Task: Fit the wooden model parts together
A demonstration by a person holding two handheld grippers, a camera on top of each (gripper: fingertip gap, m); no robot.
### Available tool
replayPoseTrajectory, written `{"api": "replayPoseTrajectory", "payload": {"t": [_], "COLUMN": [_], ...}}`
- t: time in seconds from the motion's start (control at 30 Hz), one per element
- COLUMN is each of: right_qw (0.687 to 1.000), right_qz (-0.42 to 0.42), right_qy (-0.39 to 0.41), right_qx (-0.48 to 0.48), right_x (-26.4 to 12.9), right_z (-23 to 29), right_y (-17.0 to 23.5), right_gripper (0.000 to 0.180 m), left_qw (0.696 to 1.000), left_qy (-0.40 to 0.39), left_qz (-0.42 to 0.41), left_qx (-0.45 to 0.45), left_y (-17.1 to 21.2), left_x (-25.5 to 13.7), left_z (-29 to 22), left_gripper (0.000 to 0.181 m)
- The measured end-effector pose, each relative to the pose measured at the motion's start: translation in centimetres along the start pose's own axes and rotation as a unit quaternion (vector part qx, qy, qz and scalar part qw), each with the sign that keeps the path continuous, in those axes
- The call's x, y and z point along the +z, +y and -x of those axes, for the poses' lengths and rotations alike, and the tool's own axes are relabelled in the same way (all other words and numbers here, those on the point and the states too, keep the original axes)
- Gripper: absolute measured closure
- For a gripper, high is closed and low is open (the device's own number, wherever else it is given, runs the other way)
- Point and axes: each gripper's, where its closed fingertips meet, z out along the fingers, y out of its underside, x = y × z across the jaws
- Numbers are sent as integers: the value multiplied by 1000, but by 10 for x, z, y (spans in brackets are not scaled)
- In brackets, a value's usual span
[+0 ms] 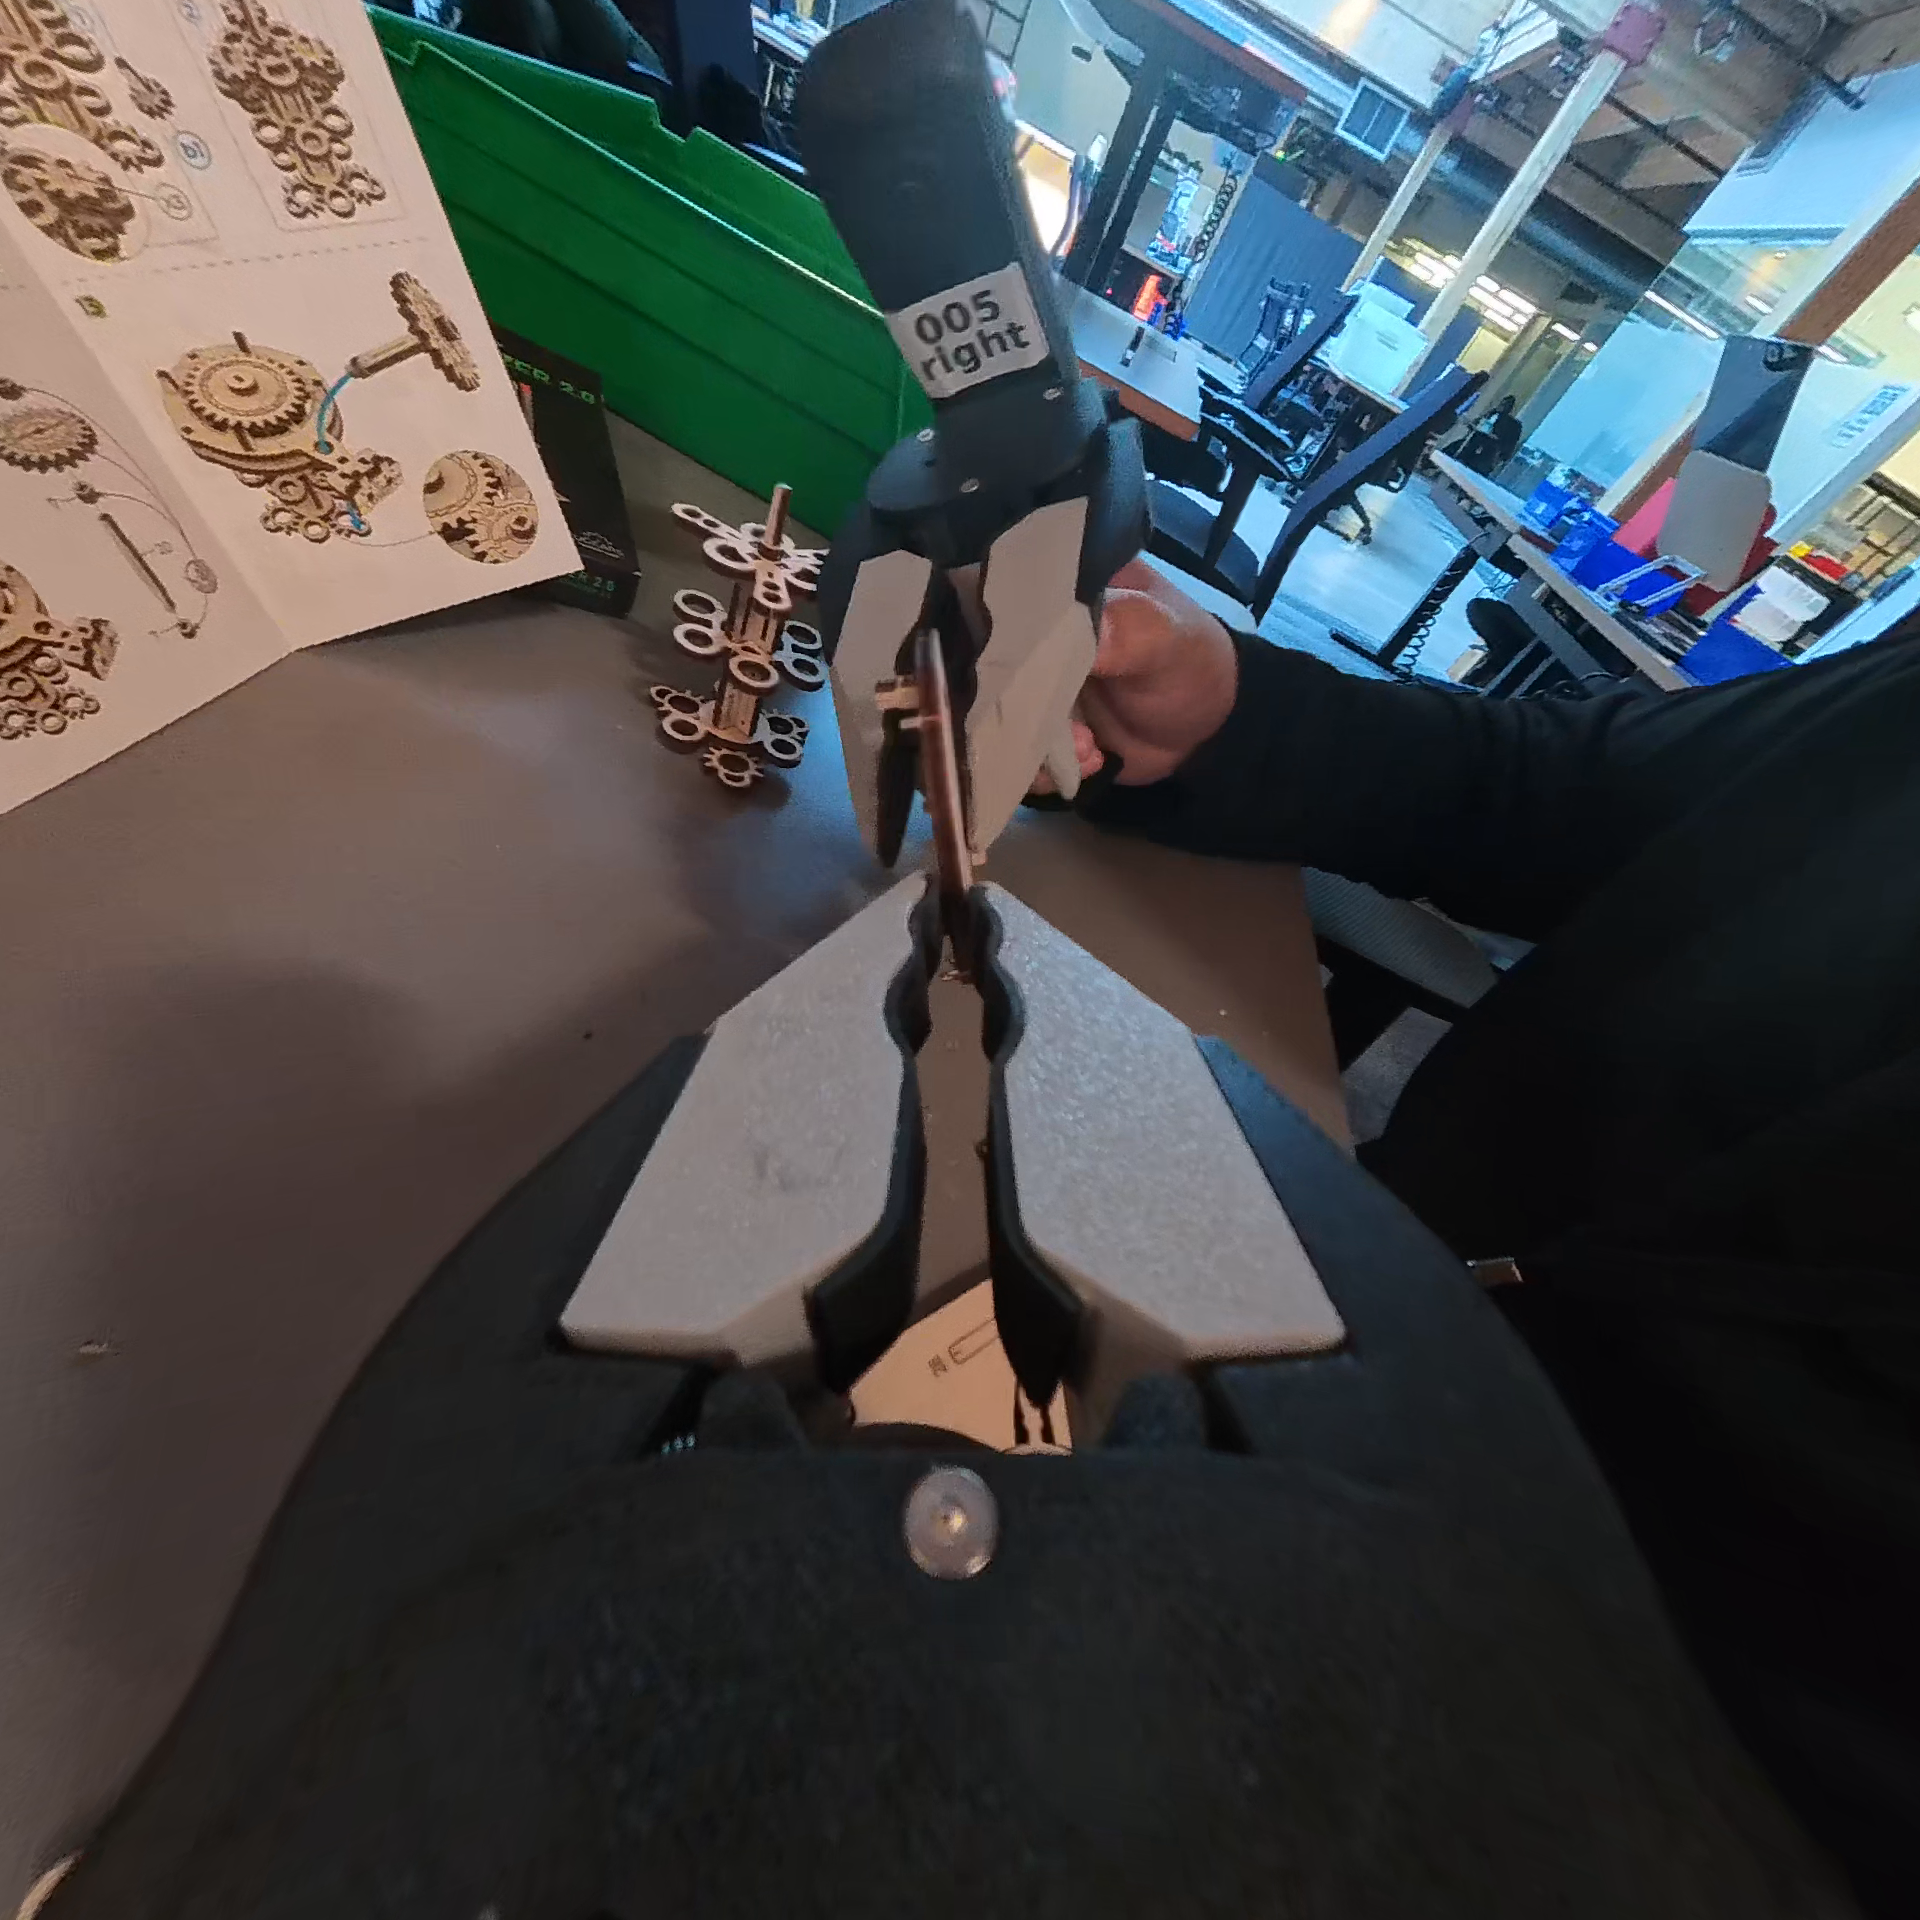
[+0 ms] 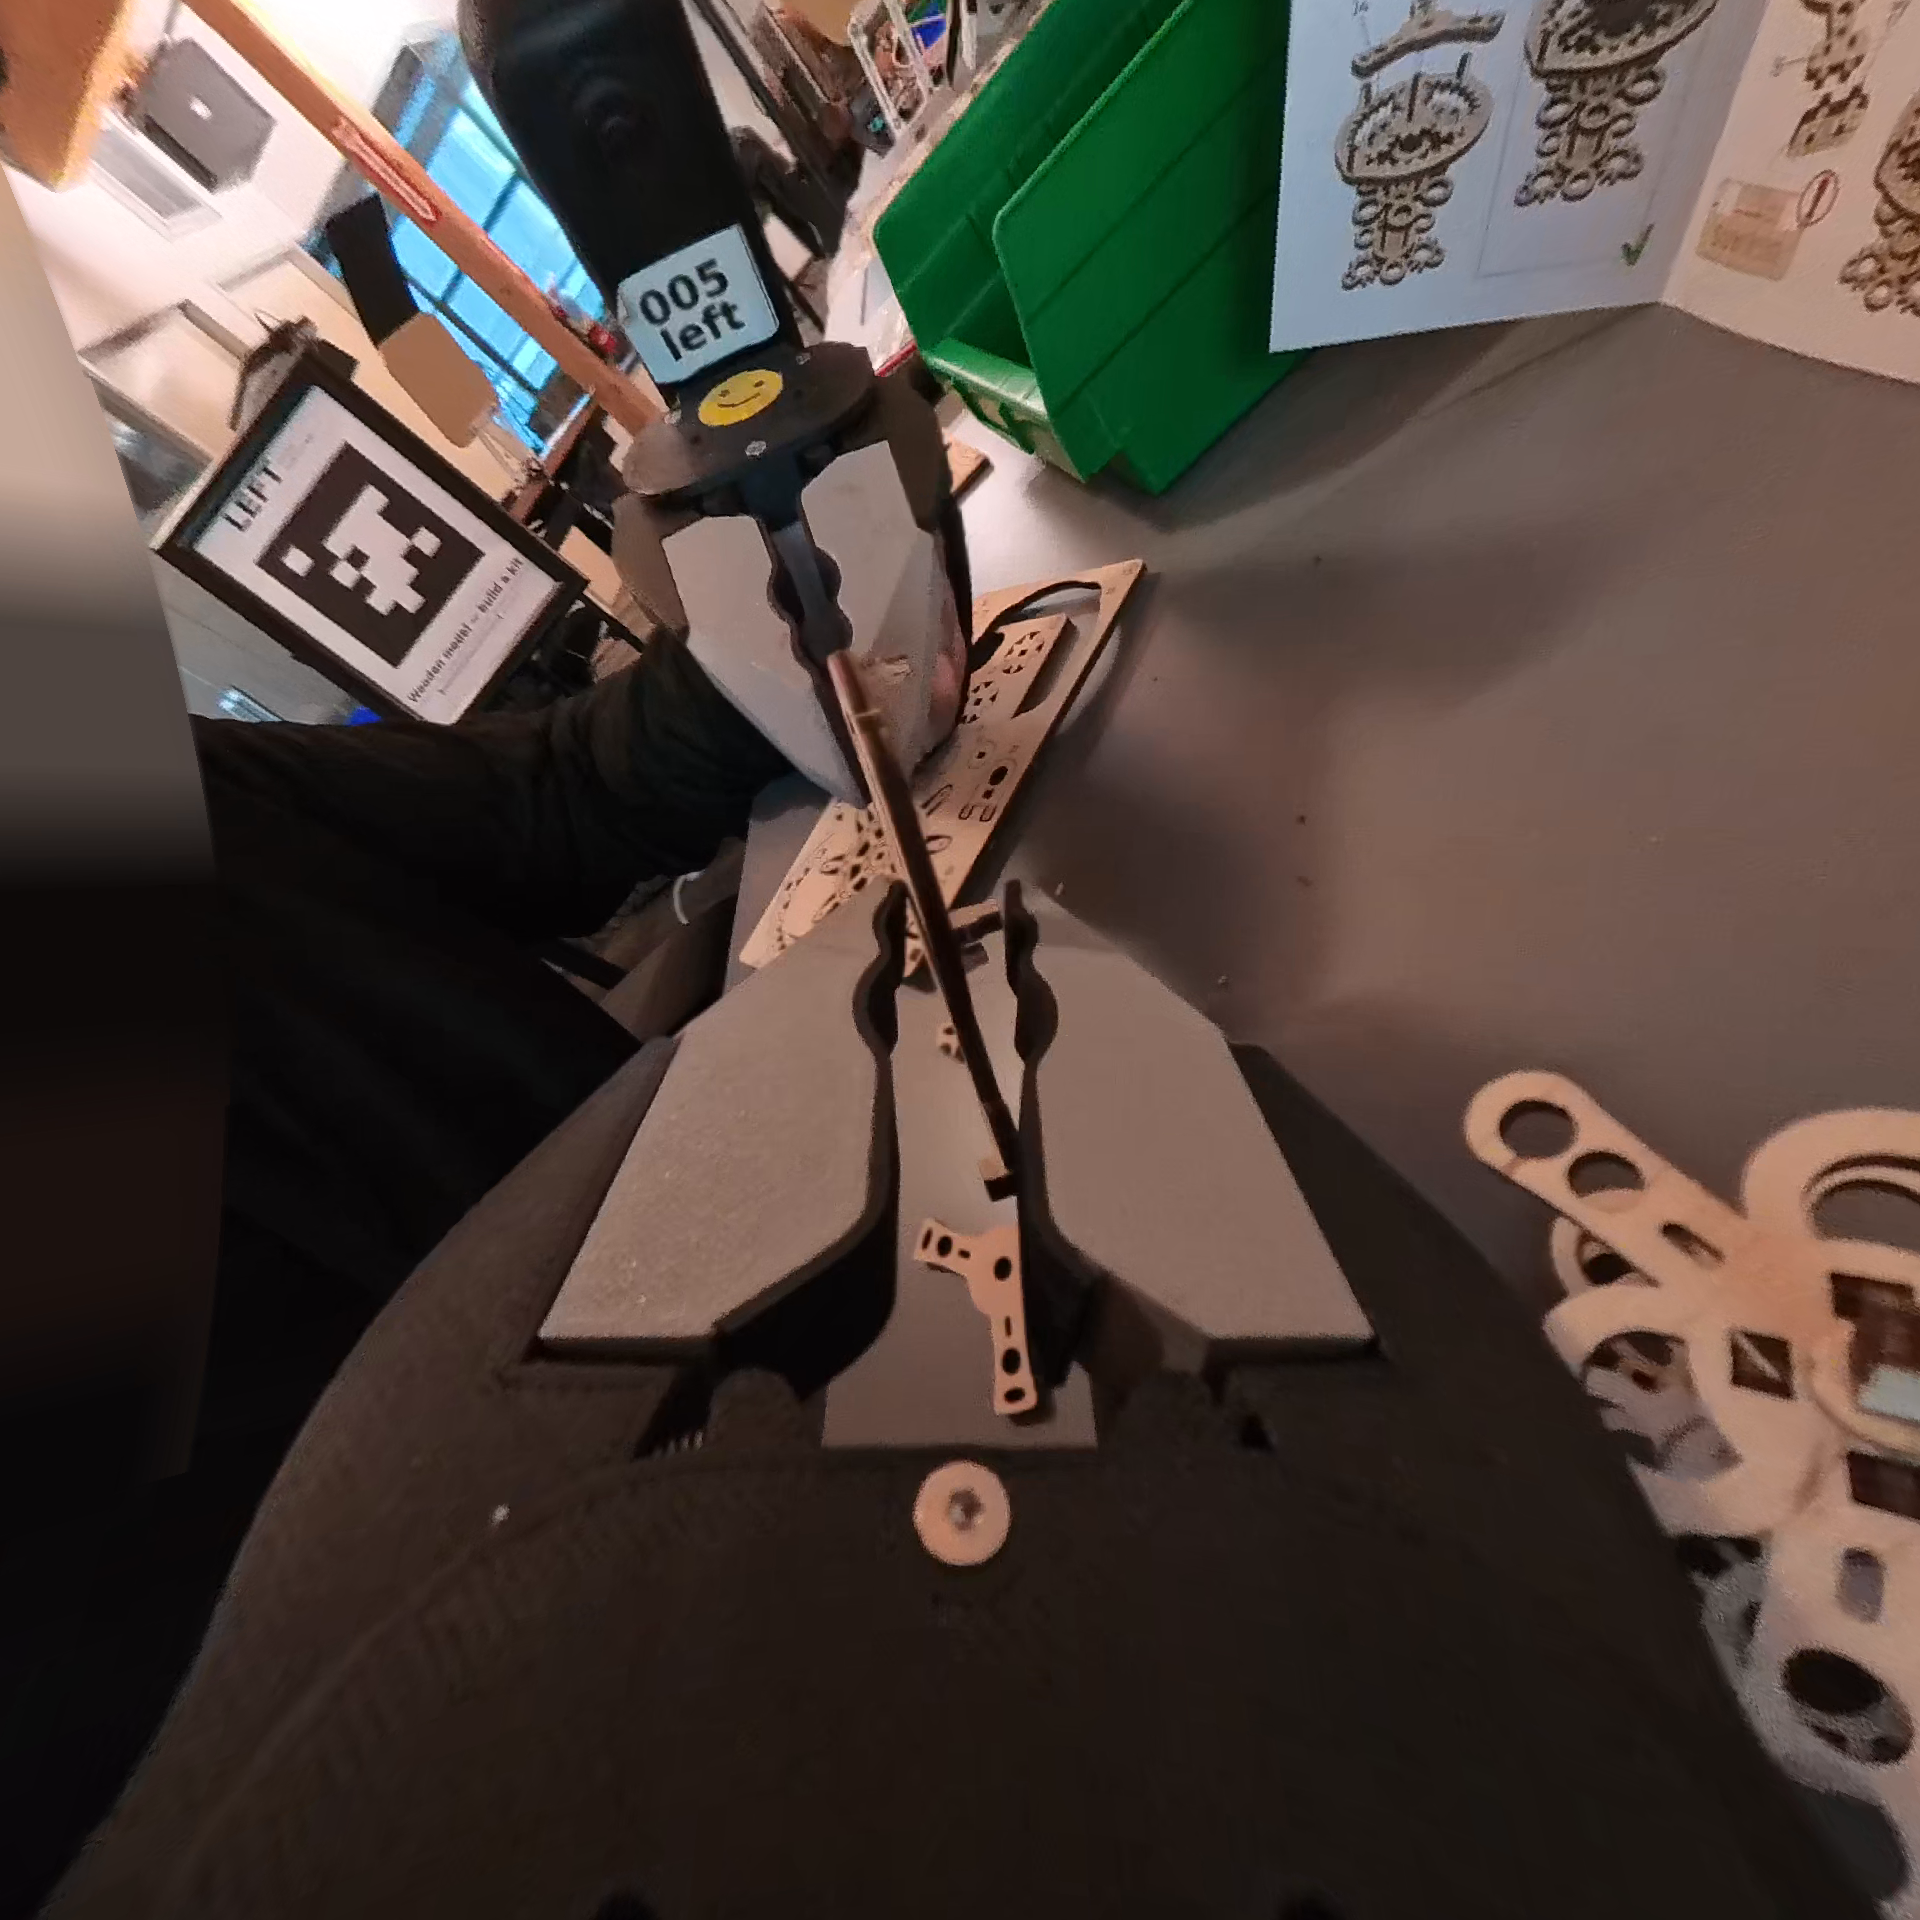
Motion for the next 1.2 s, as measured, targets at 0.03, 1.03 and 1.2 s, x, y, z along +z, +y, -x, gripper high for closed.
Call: {"api": "replayPoseTrajectory", "payload": {"t": [0.03,1.03,1.2], "right_qw": [1000,999,994], "right_qz": [4,11,-27], "right_qy": [-8,24,93], "right_qx": [8,23,-39], "right_x": [0,-7,-22], "right_z": [1,-13,-20], "right_y": [1,-1,-19], "right_gripper": [166,151,130], "left_qw": [1000,998,992], "left_qy": [0,0,24], "left_qz": [2,0,-23], "left_qx": [-1,-62,-124], "left_y": [1,0,-4], "left_x": [0,3,-3], "left_z": [0,11,17], "left_gripper": [179,180,180]}}
